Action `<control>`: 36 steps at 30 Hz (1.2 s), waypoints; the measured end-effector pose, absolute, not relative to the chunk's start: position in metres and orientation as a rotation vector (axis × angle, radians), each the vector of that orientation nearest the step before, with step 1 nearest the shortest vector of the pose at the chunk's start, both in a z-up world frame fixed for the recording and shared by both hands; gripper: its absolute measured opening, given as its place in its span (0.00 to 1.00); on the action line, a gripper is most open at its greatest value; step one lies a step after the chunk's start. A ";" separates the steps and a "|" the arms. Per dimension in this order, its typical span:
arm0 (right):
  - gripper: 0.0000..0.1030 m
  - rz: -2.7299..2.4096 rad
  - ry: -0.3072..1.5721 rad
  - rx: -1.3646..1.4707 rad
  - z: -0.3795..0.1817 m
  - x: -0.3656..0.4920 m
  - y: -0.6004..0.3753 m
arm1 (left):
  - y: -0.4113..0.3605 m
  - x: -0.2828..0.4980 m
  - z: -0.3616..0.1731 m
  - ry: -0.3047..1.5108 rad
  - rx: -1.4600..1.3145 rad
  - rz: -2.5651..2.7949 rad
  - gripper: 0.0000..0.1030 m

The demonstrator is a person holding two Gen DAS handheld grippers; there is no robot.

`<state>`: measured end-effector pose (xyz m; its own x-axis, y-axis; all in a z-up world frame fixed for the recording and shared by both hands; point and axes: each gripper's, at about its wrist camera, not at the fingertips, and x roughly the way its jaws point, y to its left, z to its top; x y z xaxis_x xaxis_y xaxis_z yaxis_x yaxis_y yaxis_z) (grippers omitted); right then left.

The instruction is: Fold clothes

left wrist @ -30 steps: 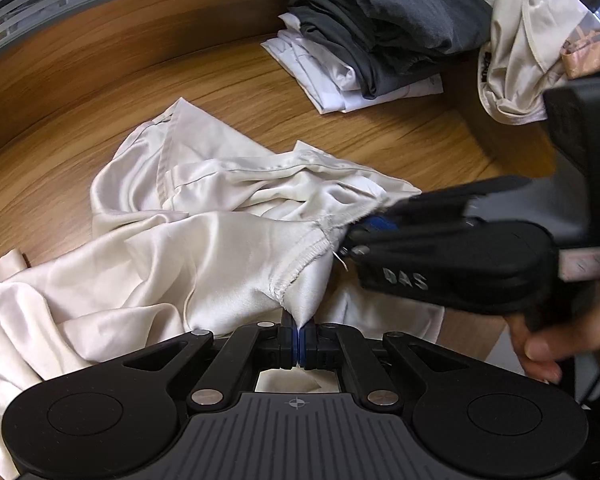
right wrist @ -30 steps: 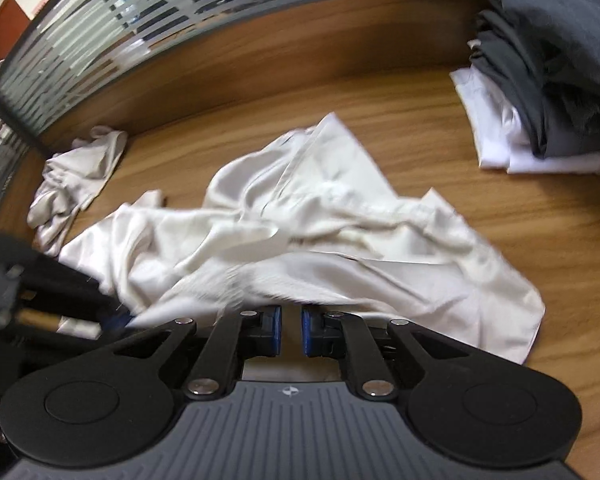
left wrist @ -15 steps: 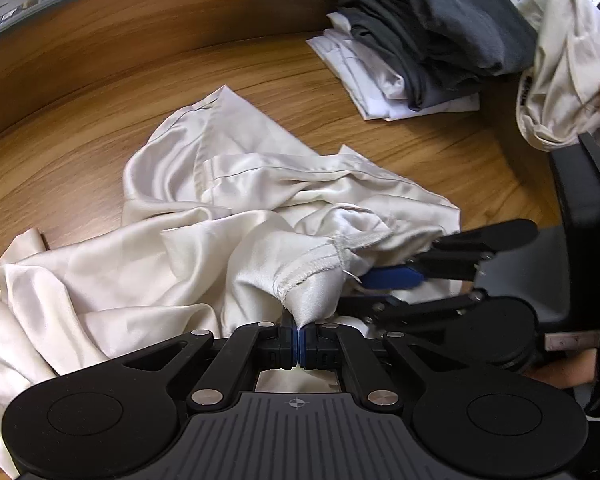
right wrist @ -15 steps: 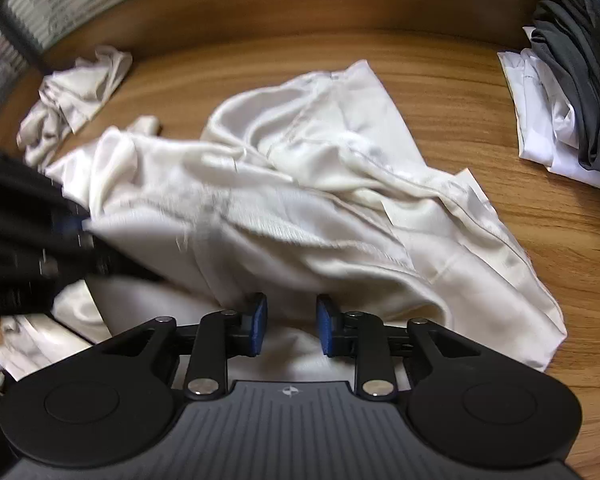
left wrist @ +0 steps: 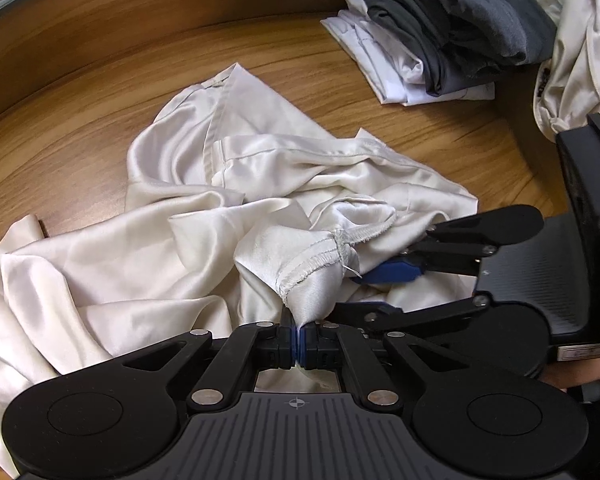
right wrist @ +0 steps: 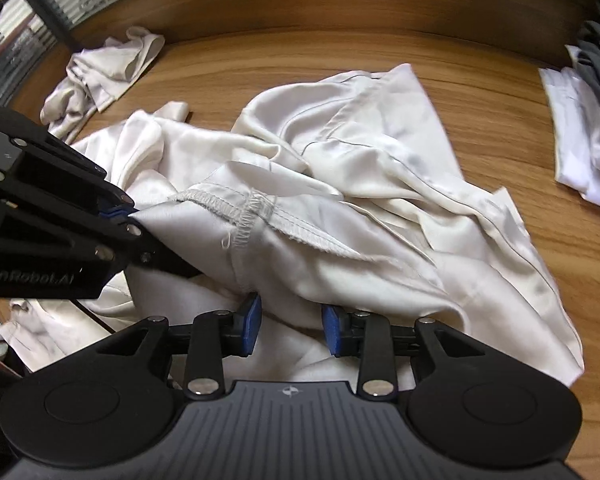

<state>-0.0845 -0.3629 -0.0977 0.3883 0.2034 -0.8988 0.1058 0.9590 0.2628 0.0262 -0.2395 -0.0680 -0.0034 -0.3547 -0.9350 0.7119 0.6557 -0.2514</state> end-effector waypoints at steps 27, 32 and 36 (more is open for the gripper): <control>0.03 0.066 1.067 0.314 -0.054 -0.101 -0.372 | -0.229 0.012 -0.034 1.190 0.340 -0.883 0.29; 0.02 0.087 1.021 0.375 -0.015 -0.116 -0.378 | -0.225 -0.009 -0.013 1.116 0.376 -0.976 0.36; 0.02 0.097 0.990 0.411 0.012 -0.129 -0.381 | -0.224 -0.029 0.003 1.052 0.424 -1.037 0.40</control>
<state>-0.1286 -0.3812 0.0121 0.5511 0.2641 -0.7916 0.1051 0.9191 0.3798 -0.0291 -0.2239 0.0031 0.1076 -0.4918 -0.8640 0.8567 0.4868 -0.1704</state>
